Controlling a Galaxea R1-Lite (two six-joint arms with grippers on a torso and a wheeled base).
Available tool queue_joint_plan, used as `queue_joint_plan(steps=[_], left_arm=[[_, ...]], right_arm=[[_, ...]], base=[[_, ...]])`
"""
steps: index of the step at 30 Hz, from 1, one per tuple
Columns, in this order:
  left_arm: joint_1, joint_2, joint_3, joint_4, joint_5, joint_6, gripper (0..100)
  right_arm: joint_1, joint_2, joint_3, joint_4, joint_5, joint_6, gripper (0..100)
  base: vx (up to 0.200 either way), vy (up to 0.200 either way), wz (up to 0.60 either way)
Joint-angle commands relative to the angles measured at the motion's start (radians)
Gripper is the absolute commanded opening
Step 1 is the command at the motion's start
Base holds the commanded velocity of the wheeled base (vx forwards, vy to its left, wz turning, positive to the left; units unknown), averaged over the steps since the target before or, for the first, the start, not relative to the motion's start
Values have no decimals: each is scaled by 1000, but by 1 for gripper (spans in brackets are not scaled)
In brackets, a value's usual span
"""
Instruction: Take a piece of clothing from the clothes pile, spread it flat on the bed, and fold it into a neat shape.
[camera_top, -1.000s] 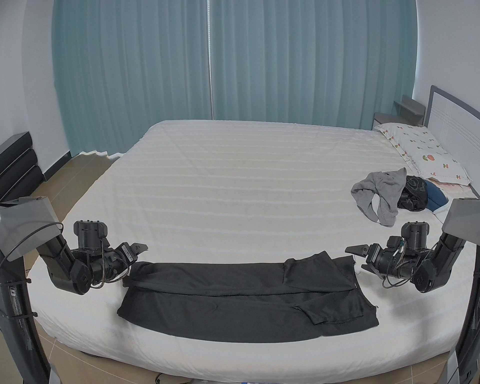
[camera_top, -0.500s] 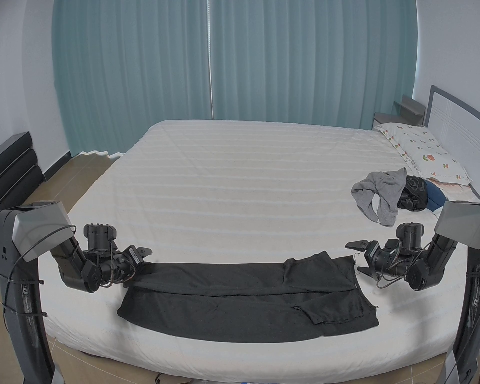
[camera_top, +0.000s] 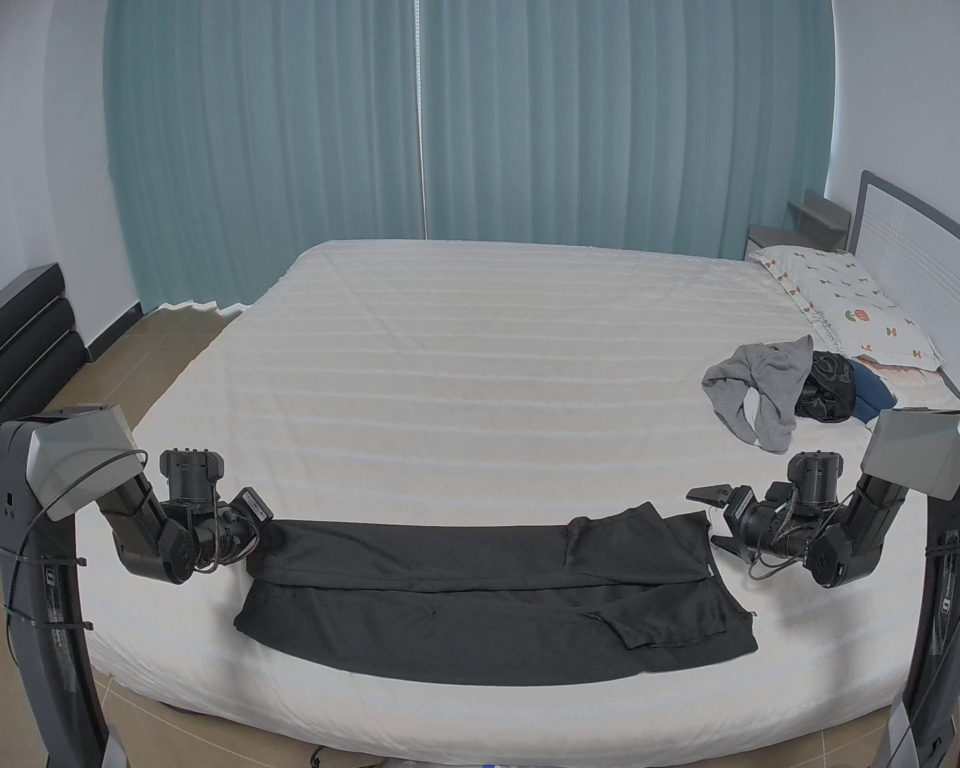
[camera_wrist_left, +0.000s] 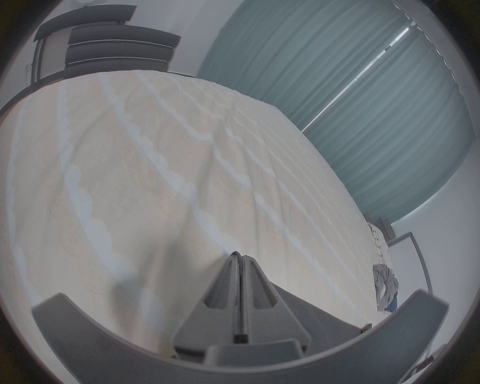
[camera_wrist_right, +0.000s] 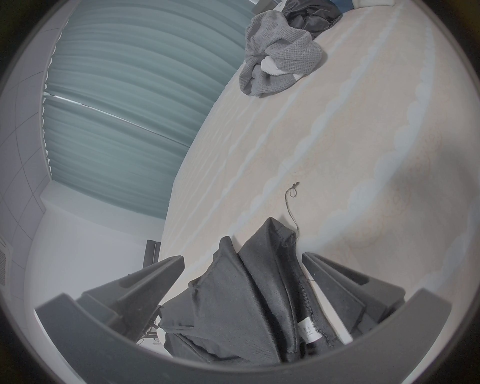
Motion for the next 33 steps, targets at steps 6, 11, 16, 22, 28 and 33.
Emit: queue_joint_plan(steps=[6,11,16,22,28,33], left_arm=[[4,-10,-3,-31,3,-31,0],[-2,-7,-6,-32,2,-44,0],[-2,-1,-17,-32,3,-44,0],[-2,1,-18,-32,2,-44,0],[-2,1,-20,-32,2,-44,0],[-2,1,-23,-32,3,-44,0]], right_arm=[[28,7,-8,2,-35,-3,100],[38,9,-17,5,-37,-4,100],[40,27,-49,8,-44,-3,100],[42,38,-68,6,-57,-4,100],[49,61,-86,3,-58,-8,0],[49,75,-92,0,-58,-26,0]], base=[[0,0,0],[0,0,0],[0,0,0],[0,0,0],[0,0,0],[0,0,0]])
